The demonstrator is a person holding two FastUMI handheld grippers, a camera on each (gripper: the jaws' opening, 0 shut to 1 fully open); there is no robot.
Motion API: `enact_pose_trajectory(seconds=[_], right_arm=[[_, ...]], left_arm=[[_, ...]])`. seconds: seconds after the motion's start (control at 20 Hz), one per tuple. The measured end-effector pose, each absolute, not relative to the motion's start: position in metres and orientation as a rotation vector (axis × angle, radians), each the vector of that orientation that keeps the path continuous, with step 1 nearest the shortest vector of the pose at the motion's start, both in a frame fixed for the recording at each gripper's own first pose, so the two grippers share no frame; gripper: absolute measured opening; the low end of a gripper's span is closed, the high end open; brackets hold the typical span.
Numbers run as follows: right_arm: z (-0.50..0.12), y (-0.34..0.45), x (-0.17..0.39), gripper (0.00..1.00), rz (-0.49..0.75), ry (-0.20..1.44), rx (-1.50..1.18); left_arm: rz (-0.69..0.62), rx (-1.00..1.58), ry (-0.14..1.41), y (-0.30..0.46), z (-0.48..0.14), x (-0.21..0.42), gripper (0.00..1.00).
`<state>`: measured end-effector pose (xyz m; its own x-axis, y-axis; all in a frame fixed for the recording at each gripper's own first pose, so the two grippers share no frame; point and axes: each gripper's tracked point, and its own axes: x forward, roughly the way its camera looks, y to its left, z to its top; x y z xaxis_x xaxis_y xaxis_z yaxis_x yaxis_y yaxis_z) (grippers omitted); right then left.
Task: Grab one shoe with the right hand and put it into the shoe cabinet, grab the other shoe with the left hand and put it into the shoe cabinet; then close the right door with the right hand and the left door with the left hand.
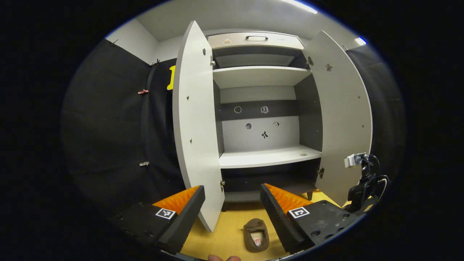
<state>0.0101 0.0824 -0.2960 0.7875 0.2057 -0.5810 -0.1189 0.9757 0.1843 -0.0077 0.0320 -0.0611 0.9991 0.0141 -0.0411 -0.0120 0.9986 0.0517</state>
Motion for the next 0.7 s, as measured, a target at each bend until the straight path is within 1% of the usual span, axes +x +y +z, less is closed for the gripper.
enact_pose_trajectory(seconds=[0.25,0.4,0.45,0.5,0.55,0.6,0.65,0.7], right_arm=[[-0.36,0.089,0.019,0.99,0.147,0.764,0.152],[-0.39,0.093,0.032,0.99,0.127,0.798,0.125],[-0.399,0.093,0.039,0.97,0.118,0.798,0.112],[-0.407,0.092,0.045,0.93,0.108,0.798,0.101],[-0.414,0.093,0.051,0.86,0.101,0.798,0.101],[-0.42,0.093,0.057,0.82,0.089,0.798,0.101],[-0.428,0.092,0.063,0.75,0.076,0.8,0.101],[-0.433,0.091,0.069,0.71,0.062,0.801,0.105]], left_arm=[[0.02,0.046,0.1,0.042,-0.086,-0.003,0.96],[0.033,0.04,0.126,0.05,-0.098,0.001,0.96],[0.035,0.039,0.135,0.052,-0.102,0.001,0.96],[0.038,0.039,0.143,0.054,-0.106,0.001,0.96],[0.041,0.041,0.152,0.056,-0.109,0.001,0.96],[0.047,0.044,0.159,0.059,-0.112,0.0,0.96],[0.054,0.046,0.163,0.063,-0.114,-0.001,0.96],[0.061,0.046,0.167,0.065,-0.117,-0.003,0.97]])
